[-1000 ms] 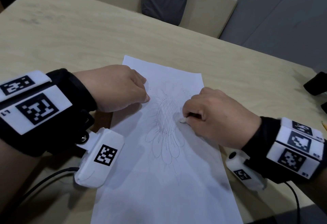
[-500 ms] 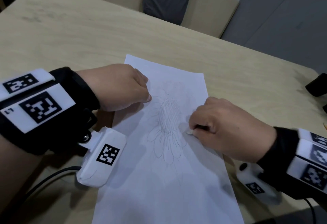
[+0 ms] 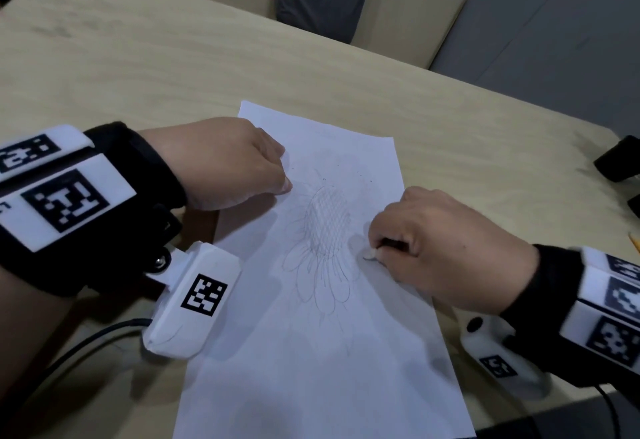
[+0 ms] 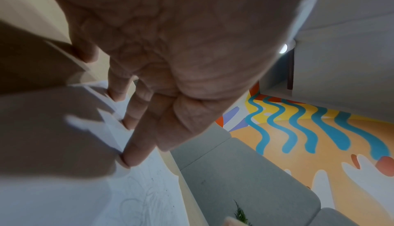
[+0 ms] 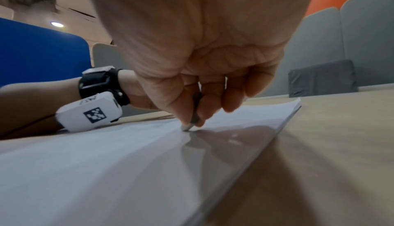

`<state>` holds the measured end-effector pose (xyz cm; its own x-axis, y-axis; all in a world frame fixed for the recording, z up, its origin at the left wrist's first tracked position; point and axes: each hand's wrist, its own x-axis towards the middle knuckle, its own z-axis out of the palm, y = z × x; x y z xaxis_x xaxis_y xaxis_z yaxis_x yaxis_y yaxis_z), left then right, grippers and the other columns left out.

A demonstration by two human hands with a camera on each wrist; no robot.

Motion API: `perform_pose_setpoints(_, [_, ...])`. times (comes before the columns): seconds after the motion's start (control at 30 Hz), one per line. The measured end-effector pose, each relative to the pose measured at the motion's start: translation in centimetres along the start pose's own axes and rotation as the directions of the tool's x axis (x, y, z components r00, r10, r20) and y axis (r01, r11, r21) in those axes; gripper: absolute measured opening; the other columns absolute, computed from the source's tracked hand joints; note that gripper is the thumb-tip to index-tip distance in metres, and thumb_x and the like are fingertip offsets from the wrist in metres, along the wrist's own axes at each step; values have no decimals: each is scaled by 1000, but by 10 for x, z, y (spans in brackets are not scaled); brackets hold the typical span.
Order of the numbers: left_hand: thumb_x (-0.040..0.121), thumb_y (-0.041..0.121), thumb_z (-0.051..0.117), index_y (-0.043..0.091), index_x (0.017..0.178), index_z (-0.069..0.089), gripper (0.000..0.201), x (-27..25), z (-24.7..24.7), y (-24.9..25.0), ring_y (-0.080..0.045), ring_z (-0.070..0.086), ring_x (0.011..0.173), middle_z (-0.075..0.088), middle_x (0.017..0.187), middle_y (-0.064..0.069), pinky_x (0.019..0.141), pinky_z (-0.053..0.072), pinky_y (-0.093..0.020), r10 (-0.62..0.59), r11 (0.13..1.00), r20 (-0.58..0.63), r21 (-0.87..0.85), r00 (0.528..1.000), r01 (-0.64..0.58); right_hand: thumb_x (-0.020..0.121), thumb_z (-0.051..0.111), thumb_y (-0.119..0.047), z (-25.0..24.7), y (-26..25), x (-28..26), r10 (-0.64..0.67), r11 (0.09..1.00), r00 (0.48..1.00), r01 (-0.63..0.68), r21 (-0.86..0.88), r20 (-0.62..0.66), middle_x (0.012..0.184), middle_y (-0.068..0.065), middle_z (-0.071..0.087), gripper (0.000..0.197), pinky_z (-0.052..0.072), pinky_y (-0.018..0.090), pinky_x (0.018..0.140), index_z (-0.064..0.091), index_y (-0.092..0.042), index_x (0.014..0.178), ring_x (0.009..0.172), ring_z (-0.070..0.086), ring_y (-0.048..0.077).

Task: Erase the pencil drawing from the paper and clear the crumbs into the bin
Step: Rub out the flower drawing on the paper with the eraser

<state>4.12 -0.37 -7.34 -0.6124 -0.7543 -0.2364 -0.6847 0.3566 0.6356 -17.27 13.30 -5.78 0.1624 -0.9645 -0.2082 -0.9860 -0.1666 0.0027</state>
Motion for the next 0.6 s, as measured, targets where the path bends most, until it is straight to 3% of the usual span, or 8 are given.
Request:
perform_pose_setpoints(0.07, [85,44,65,-1,76,68,46,-1,0,1,-15,57,120,65,114,6,106,41,-42,7,1000,-2,-2,1000,-7,81,45,-25,-1,2,2,8,1000,1000,-8,8,-13,67,-9,59,15,45,39,72,57,-21,74,77,47,18])
perform_pose_setpoints(0.17, [89,36,65,5,68,71,38,-1,0,0,-4,52,125,59,117,22,109,38,-34,-13,1000,-2,-24,1000,13,82,46,-25,0,1,-2,-25,1000,998,25,9,50,68,-9,59,15,45,35,73,58,-22,75,79,49,16])
perform_pose_setpoints(0.2, [87,39,66,5,66,69,40,0,0,-1,-7,53,124,61,116,20,109,39,-37,-9,1000,-2,-22,1000,9,83,46,-27,0,1,0,-16,1000,998,16,8,53,69,-8,60,15,45,35,73,59,-21,76,80,50,17])
perform_pose_setpoints(0.3, [70,50,56,1,75,68,50,1,0,0,-24,58,117,63,114,-7,104,42,-51,16,1000,7,3,1000,-16,87,51,-26,-4,8,13,53,998,998,-53,-28,-16,70,-6,62,14,44,36,73,60,-20,78,82,51,21])
perform_pose_setpoints(0.37, [75,49,60,3,80,73,48,0,0,0,-19,57,119,64,112,0,106,41,-46,14,1000,13,-4,1000,-14,87,52,-23,-5,11,14,52,998,998,-52,-35,-20,69,-6,62,12,42,34,73,59,-19,77,82,50,20])
perform_pose_setpoints(0.43, [85,42,64,8,79,76,37,-1,0,1,-4,52,125,62,118,18,111,38,-37,0,1000,12,-26,1000,1,84,48,-25,-4,8,9,12,1000,1000,-12,-10,28,69,-7,61,15,41,31,72,60,-19,77,81,49,18])
perform_pose_setpoints(0.53, [82,46,65,8,69,72,41,2,0,-2,-7,54,125,64,122,14,110,39,-39,8,1000,-1,-20,1000,-8,83,46,-28,-5,6,6,29,999,999,-30,19,42,68,-8,62,17,42,31,72,60,-21,77,79,50,17])
perform_pose_setpoints(0.6, [78,49,64,5,72,71,46,2,0,-1,-13,56,122,64,119,5,108,40,-42,10,1000,5,-5,1000,-10,83,46,-28,-6,8,6,46,999,999,-46,6,2,67,-7,62,18,45,35,72,60,-20,76,78,50,18])
